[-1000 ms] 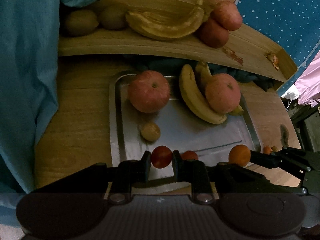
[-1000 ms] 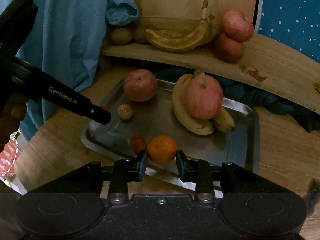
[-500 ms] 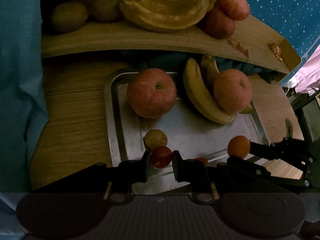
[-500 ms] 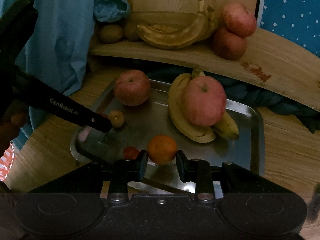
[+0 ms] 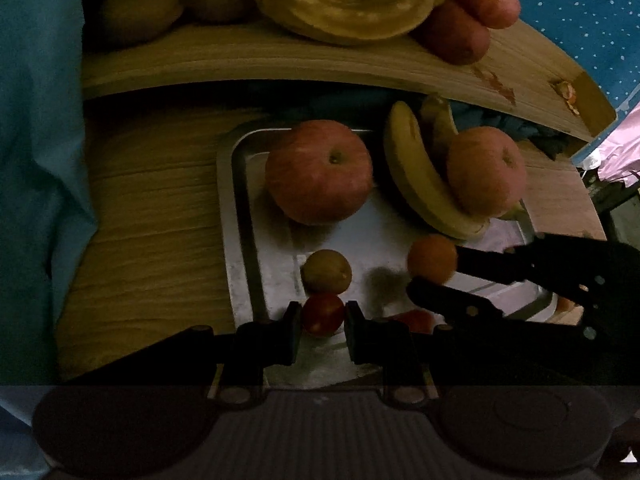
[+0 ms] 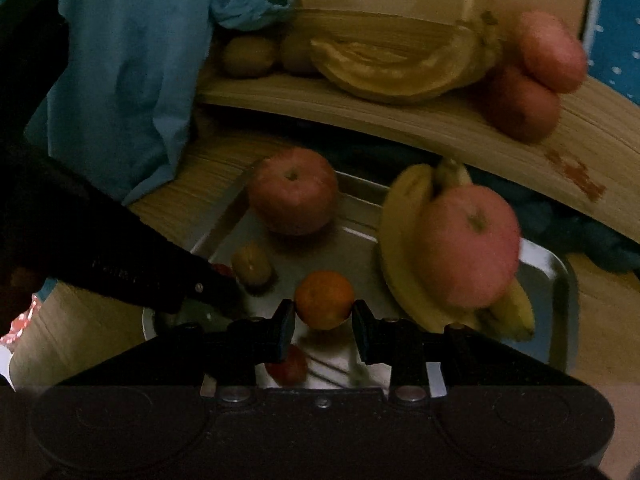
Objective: Organize fruits
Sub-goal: 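Carry the orange in the right tool while the left tool carries the tomato over the tray, then open the left gripper to drop the tomato while the right gripper releases the orange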
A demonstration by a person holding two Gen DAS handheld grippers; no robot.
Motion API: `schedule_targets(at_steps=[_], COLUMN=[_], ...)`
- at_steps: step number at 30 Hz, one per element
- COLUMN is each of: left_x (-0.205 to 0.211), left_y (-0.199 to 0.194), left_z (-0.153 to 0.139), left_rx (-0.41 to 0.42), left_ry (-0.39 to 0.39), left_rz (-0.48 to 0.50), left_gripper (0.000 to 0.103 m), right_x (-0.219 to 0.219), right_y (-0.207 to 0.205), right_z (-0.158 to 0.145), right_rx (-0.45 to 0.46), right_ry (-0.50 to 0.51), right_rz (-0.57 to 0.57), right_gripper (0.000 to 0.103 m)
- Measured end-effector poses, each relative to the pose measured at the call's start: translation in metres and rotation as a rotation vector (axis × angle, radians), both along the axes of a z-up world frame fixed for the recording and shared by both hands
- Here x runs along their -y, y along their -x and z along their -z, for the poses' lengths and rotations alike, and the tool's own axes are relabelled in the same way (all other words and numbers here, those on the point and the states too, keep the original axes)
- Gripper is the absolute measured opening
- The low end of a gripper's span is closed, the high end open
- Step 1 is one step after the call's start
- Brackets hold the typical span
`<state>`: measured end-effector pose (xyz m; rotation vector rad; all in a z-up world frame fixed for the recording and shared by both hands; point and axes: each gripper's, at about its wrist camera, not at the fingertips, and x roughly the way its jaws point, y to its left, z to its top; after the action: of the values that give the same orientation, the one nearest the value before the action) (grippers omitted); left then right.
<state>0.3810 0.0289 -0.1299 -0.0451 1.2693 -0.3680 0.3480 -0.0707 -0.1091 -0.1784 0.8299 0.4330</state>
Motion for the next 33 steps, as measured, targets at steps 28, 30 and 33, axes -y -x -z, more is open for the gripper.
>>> schedule_targets(at_steps=[28,30,33], left_x=[0.001,0.001,0.002], left_y=[0.023,0.030,0.039], left_z=[-0.039,-0.046,-0.055], left_rx=[0.141,0.161,0.180], left_ry=[-0.023,-0.024,-0.026], left_rz=[-0.062,-0.066,-0.067], left_gripper=[0.072,0.079,0.084], right_x=[0.039,0.047,0.058], right_y=[0.032,0.042,0.055], right_z=[-0.032,-0.039,-0.047], right_rx=[0.112,0.127,0.145], right_ry=[-0.056,-0.068,-0.086], right_rz=[0.114,0.135,0.166], right_gripper=[0.085,0.089,0.093])
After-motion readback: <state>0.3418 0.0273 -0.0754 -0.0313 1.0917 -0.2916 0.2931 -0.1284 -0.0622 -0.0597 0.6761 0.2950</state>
